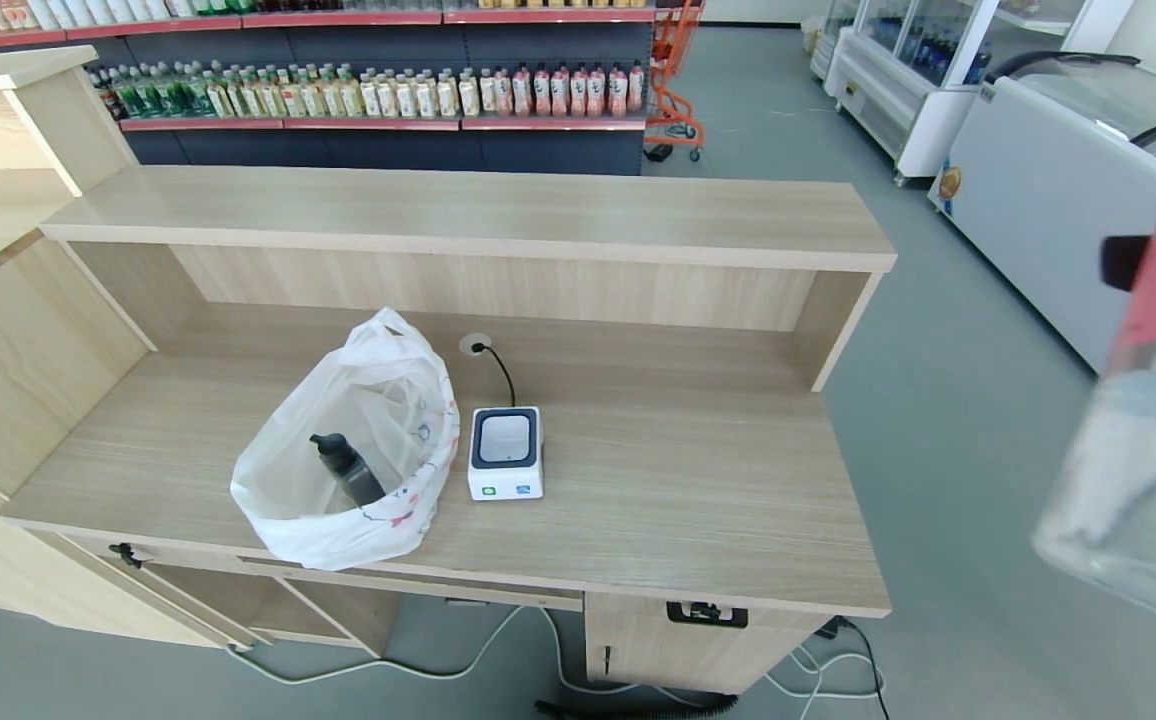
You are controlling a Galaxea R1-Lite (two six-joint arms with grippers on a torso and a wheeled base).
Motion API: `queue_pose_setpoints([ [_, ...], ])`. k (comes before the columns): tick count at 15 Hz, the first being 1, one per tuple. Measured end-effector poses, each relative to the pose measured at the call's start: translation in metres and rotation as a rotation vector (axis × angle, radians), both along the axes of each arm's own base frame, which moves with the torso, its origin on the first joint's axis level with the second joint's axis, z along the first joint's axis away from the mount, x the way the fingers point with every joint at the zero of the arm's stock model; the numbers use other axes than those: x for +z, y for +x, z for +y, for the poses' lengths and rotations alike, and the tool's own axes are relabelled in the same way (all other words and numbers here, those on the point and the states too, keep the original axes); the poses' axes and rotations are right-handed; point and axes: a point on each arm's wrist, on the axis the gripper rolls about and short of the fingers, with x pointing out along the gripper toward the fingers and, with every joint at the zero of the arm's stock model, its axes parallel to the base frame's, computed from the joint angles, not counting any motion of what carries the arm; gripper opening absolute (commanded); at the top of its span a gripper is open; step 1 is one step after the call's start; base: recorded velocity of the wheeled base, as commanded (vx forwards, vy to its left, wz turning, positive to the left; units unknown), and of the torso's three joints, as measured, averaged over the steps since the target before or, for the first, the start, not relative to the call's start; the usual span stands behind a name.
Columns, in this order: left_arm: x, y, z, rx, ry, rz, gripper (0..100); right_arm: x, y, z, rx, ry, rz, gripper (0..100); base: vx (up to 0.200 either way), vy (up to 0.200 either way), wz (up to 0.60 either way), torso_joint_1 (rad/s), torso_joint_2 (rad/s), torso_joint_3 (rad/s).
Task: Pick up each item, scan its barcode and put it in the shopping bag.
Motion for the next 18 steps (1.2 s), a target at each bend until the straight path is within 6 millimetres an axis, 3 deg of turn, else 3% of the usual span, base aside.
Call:
queue_pose_setpoints([
  [2,0.000,0.000,0.000,0.000,0.000,0.000,100,0.005,-0.017,-0.002,0.063,0.008,-0.024,0,0.000,0.000,0.00,0.000,0.00,0.000],
  [7,0.000,0.000,0.000,0.000,0.000,0.000,100,-0.008,-0.041,-0.008,0.145,-0.004,-0.016,0,0.000,0.000,0.00,0.000,0.00,0.000],
  [18,0.000,0.000,0.000,0.000,0.000,0.000,100,-0.019,-0.049,-0.011,0.155,-0.011,0.002,0,0.000,0.000,0.00,0.000,0.00,0.000],
])
